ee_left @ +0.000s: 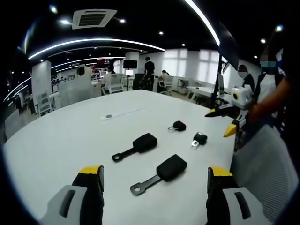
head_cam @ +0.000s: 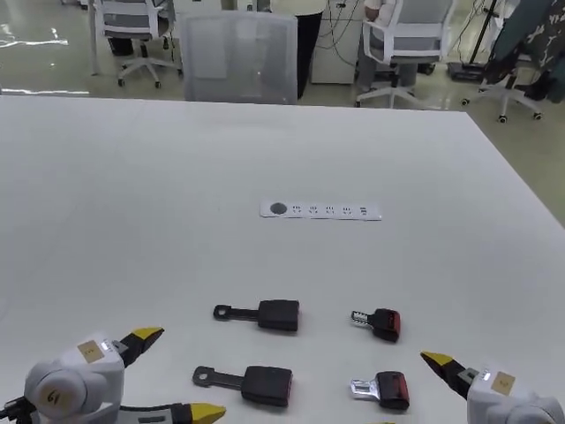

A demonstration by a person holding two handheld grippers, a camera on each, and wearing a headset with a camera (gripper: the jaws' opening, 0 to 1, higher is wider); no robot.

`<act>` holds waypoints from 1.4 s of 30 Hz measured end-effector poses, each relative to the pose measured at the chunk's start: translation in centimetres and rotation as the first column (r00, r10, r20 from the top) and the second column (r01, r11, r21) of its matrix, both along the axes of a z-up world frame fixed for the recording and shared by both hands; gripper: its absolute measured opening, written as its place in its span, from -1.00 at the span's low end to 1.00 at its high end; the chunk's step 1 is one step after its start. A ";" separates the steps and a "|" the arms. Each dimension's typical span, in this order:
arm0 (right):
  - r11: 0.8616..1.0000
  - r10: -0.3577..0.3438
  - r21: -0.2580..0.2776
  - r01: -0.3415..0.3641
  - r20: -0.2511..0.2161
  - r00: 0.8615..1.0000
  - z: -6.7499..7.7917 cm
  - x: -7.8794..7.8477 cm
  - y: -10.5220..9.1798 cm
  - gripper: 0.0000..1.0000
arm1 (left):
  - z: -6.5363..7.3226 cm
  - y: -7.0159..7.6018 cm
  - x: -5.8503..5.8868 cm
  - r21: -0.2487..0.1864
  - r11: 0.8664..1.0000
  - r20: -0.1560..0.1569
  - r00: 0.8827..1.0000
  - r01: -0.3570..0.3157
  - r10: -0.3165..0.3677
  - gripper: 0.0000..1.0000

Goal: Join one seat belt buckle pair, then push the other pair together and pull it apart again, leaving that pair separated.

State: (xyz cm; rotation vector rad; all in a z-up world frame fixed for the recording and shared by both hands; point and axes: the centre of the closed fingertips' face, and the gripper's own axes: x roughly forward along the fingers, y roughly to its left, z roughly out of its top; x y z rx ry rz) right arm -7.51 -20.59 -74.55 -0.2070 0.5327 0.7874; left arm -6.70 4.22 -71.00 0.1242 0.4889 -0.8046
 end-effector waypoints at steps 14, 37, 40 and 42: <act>0.998 0.052 -0.017 -0.052 -0.039 0.998 -1.4 1.1 -0.3 0.72 | -1.1 -1.6 1.3 0.009 0.998 -0.023 0.998 0.063 -0.063 0.83; 0.990 0.135 -0.025 -0.139 -0.118 0.984 -4.1 2.3 -0.4 0.69 | -4.3 -3.7 2.5 0.060 0.973 -0.076 0.973 0.221 -0.217 0.70; 0.985 0.167 -0.034 -0.172 -0.126 0.978 -4.4 2.5 -0.4 0.69 | -4.5 -4.0 2.7 0.066 0.968 -0.074 0.969 0.242 -0.237 0.64; 0.980 0.187 -0.039 -0.193 -0.134 0.973 -4.7 2.5 -0.4 0.68 | -4.8 -4.3 2.8 0.073 0.962 -0.079 0.963 0.264 -0.259 0.62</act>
